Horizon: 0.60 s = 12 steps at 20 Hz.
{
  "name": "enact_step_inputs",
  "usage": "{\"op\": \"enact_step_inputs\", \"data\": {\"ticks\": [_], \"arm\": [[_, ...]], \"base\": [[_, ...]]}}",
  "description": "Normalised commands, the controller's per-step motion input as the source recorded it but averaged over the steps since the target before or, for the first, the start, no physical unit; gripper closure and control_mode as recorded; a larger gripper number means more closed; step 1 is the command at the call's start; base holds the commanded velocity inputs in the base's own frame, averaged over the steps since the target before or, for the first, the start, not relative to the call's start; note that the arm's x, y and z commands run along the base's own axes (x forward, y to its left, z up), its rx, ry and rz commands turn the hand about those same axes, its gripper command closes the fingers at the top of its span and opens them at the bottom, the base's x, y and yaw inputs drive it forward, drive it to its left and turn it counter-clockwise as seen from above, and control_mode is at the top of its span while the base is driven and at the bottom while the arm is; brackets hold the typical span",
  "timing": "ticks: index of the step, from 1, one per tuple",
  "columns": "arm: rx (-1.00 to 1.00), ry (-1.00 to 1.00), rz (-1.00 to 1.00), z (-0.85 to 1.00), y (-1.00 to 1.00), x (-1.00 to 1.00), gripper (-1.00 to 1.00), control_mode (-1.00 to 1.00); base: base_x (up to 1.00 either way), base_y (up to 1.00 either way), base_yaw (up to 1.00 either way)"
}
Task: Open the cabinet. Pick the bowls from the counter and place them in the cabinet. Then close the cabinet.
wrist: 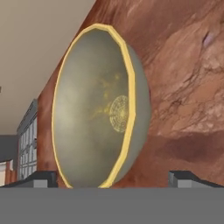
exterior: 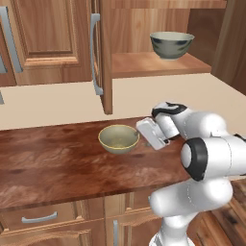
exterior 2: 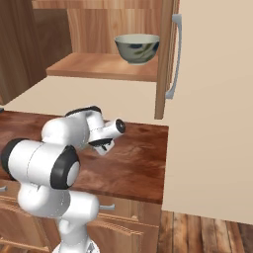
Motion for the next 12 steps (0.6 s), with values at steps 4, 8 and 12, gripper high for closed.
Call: {"op": "enact_step_inputs", "data": {"ticks": [4,8,12], "arm": [[0.0,0.0,0.0,-0.22,0.06,0.22,-1.0,-1.0],[0.0,0.0,0.0,-0.3,0.05,0.2,-1.0,-1.0],[0.0,0.0,0.0,-0.24,0.15,0.27,-1.0,-1.0]], "base": [[0.0,0.0,0.0],[0.0,0.0,0.0],[0.0,0.0,0.0]]}}
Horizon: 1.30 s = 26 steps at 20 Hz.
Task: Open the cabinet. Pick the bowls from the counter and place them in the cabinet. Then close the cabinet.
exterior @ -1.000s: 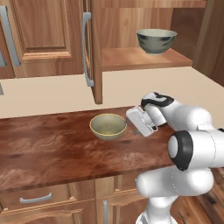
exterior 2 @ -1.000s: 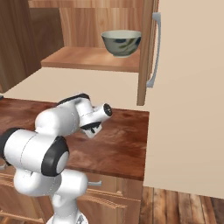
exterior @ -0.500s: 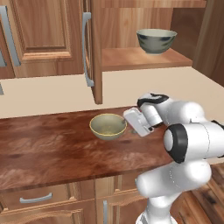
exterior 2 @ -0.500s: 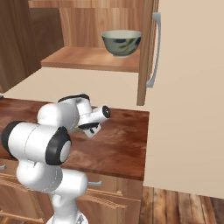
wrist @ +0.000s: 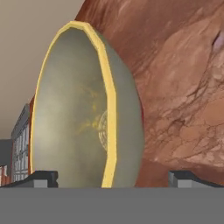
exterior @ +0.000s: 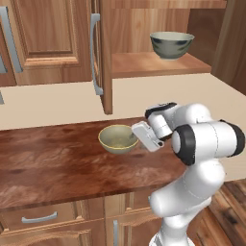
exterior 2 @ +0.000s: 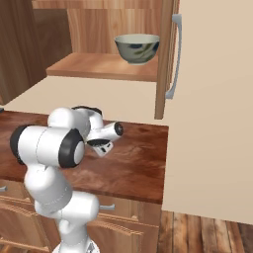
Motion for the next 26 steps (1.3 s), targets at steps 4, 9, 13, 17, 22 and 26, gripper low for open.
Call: {"op": "enact_step_inputs", "data": {"ticks": [4,9,13,17,22,26], "arm": [[0.0,0.0,0.0,-0.24,0.16,0.31,-1.0,-1.0],[0.0,0.0,0.0,-0.26,0.18,0.31,1.0,-1.0],[0.0,0.0,0.0,-0.2,0.09,0.18,1.0,-1.0],[0.0,0.0,0.0,-0.16,0.0,0.01,1.0,-1.0],[0.0,-0.02,0.0,-0.14,0.0,0.0,1.0,-1.0],[0.0,-0.11,0.0,0.0,0.0,-0.02,1.0,-1.0]], "base": [[0.0,0.0,0.0],[0.0,0.0,0.0],[0.0,0.0,0.0],[0.0,0.0,0.0],[0.0,0.0,0.0],[0.0,0.0,0.0]]}}
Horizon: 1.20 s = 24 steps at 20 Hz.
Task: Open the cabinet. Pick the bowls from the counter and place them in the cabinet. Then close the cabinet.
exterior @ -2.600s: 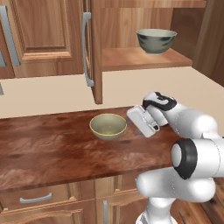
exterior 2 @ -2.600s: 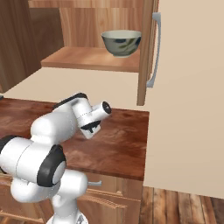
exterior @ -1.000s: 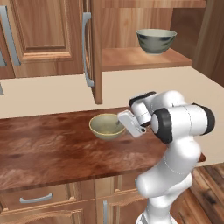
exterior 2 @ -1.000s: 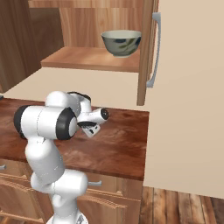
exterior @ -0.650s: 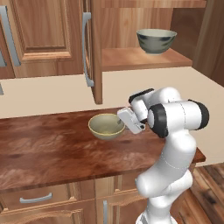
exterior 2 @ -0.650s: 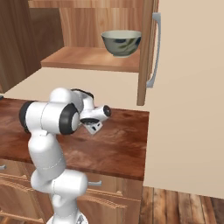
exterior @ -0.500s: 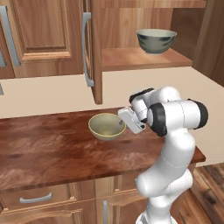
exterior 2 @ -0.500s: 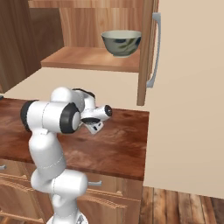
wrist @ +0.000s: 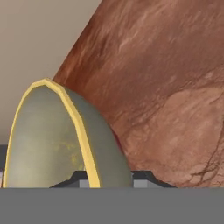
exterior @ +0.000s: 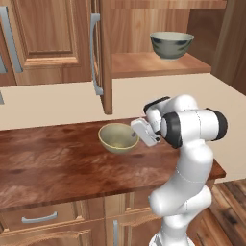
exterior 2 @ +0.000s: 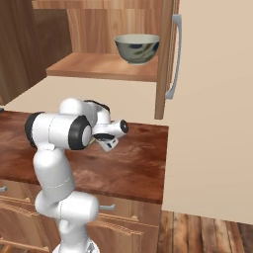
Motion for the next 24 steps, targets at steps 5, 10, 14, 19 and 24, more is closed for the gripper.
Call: {"op": "enact_step_inputs", "data": {"ticks": [5,10,14,19,24], "arm": [[0.0,-0.2,0.0,0.3,0.0,-0.29,1.0,-1.0],[0.0,-0.18,0.0,0.33,0.0,-0.22,1.0,-1.0],[0.0,-0.11,0.0,0.41,0.0,-0.17,1.0,-1.0],[0.0,-0.02,0.0,0.39,-0.03,-0.06,1.0,-1.0],[0.0,0.0,-0.02,0.26,-0.2,0.0,1.0,-1.0]], "base": [[0.0,0.0,0.0],[0.0,0.0,0.0],[0.0,0.0,0.0],[0.0,0.0,0.0],[0.0,0.0,0.0]]}}
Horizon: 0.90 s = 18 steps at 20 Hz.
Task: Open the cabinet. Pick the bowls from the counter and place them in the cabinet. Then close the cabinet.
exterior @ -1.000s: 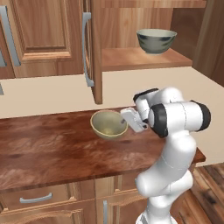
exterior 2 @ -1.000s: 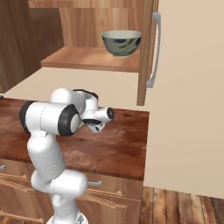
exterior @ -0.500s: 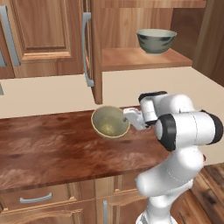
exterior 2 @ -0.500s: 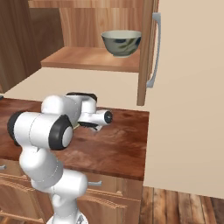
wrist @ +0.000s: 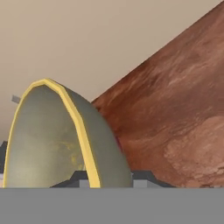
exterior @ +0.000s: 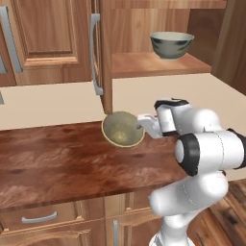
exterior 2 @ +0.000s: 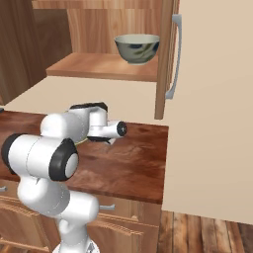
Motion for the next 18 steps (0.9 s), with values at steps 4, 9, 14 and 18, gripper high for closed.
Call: {"op": "enact_step_inputs", "data": {"ticks": [4,9,14,18], "arm": [[0.0,0.0,-0.17,0.19,-0.23,-0.01,1.0,-1.0],[0.0,-0.11,-0.29,0.22,-0.03,-0.06,1.0,-1.0],[0.04,-0.07,-0.35,0.22,0.0,-0.14,1.0,-1.0],[0.16,0.0,-0.28,0.29,0.0,-0.49,1.0,-1.0]], "base": [[0.0,0.0,0.0],[0.0,0.0,0.0],[0.0,0.0,0.0],[0.0,0.0,0.0]]}}
